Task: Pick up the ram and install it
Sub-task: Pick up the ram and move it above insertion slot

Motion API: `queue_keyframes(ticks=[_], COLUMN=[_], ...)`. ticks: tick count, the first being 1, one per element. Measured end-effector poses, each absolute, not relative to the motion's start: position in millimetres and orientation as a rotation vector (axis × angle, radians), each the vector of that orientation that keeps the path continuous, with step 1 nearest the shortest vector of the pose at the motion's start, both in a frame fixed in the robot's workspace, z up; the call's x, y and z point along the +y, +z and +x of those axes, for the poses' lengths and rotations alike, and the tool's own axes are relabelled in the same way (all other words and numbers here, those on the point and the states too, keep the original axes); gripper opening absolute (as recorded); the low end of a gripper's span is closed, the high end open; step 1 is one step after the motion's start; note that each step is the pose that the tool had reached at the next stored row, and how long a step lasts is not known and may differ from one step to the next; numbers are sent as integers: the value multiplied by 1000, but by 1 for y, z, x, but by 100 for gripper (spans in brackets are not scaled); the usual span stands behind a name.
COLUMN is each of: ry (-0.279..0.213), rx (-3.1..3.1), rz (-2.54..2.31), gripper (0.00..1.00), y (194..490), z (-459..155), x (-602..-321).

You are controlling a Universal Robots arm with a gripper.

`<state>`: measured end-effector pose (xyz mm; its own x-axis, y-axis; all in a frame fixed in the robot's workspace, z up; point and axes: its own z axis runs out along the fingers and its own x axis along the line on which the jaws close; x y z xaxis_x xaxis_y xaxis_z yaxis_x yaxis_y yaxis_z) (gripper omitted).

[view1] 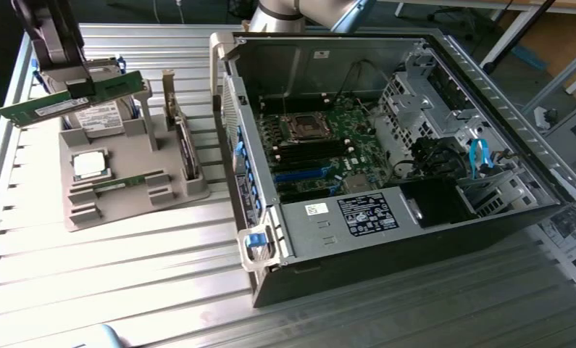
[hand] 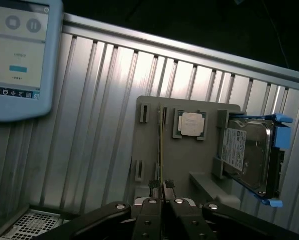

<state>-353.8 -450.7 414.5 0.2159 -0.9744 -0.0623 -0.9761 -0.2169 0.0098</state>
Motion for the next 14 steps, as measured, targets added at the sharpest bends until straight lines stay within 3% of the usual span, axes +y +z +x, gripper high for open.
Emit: queue_keyframes(ticks=[14], ry=[85], rx=[1946], rz=[-2425], gripper=[12], y=[428], z=[-354], x=[-451])
